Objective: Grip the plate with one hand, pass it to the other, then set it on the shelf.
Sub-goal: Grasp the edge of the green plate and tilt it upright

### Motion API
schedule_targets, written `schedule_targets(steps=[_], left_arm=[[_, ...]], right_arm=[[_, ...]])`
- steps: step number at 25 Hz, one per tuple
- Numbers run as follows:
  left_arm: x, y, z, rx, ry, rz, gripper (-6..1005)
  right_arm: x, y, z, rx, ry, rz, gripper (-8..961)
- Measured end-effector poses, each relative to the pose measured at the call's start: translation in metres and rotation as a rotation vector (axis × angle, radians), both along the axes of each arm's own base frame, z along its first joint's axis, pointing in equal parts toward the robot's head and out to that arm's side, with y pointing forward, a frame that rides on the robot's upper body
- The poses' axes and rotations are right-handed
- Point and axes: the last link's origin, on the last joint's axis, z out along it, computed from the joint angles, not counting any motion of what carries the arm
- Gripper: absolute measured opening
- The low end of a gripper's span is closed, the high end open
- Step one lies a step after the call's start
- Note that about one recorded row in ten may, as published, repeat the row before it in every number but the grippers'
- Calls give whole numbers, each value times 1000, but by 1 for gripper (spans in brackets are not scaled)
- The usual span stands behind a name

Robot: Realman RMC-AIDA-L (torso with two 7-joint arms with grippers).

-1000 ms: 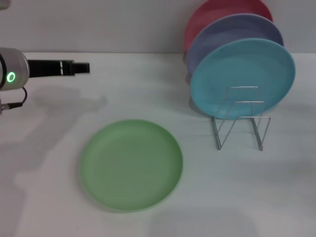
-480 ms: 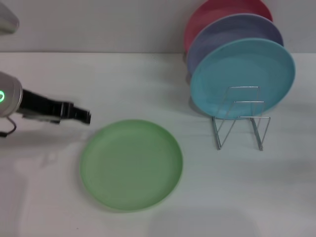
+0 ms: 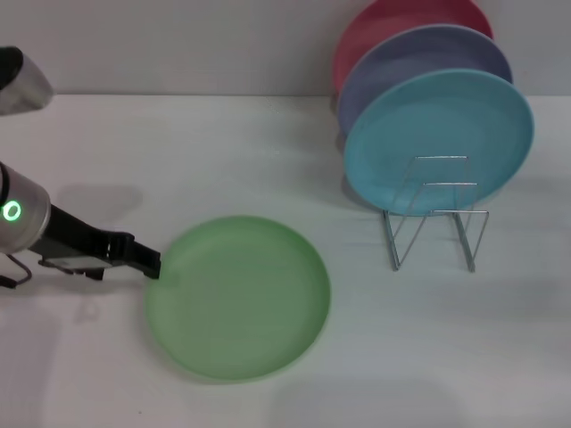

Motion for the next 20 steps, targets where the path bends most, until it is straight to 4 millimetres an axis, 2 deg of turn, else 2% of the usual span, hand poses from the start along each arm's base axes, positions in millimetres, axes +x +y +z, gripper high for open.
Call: schedule_targets(steps=[18, 20], left_arm=[[2, -1, -19, -51, 20, 50, 804], [3, 0, -26, -69, 30, 53, 803]], right_arm=[[1, 1, 10, 23, -16, -4, 701], [1, 1, 11, 25, -18, -4, 701]])
